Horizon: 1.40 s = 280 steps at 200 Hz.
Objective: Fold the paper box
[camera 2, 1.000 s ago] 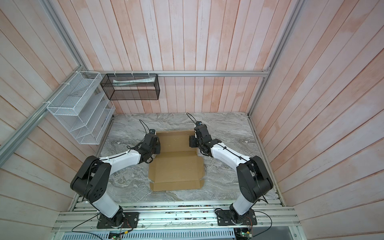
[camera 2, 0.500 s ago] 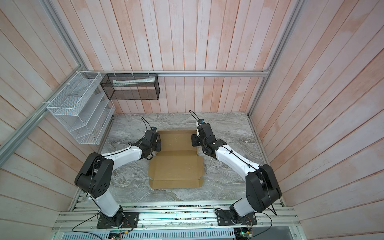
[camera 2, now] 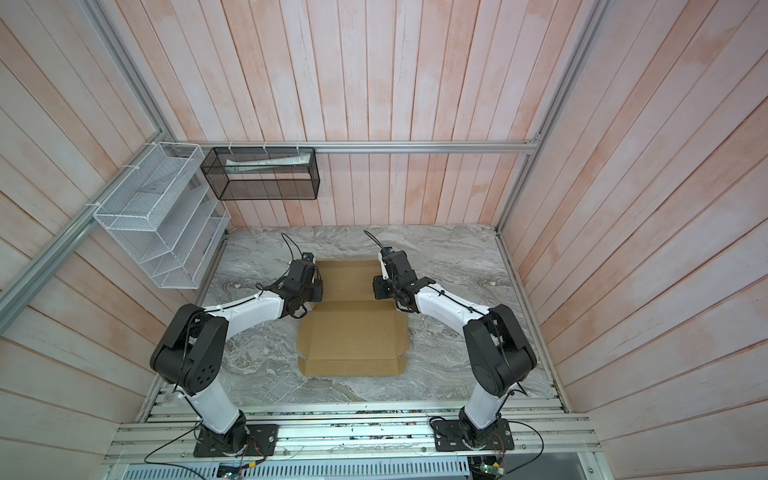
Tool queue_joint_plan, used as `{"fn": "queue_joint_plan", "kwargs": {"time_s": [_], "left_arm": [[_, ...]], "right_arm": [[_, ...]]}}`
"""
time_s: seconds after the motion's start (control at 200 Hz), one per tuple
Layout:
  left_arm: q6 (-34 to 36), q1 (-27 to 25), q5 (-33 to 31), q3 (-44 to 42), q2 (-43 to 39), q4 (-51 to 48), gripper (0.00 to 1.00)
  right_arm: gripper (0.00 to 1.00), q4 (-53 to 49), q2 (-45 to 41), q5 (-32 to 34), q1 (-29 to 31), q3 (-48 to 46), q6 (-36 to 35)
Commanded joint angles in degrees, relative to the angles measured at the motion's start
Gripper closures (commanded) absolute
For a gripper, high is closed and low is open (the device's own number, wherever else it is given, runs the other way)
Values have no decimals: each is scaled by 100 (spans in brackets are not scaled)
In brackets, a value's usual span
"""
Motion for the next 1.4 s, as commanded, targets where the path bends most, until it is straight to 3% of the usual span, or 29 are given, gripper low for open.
{"fn": "queue_joint_plan", "kwargs": {"time_s": [0.0, 0.57, 0.99, 1.395], "left_arm": [[-54, -3, 290, -211, 265, -361, 100], [-18, -3, 396, -106, 347, -446, 100], [-36, -3, 431, -16, 334, -500, 91], [-113, 6, 446, 41, 330, -527, 75]], "right_arm": [[60, 103, 246, -119, 25, 349, -166], [63, 255, 1184, -39, 9, 997, -267], [64, 246, 1527, -119, -84, 1142, -258], [64, 239, 1829, -267, -113, 1227, -293]]}}
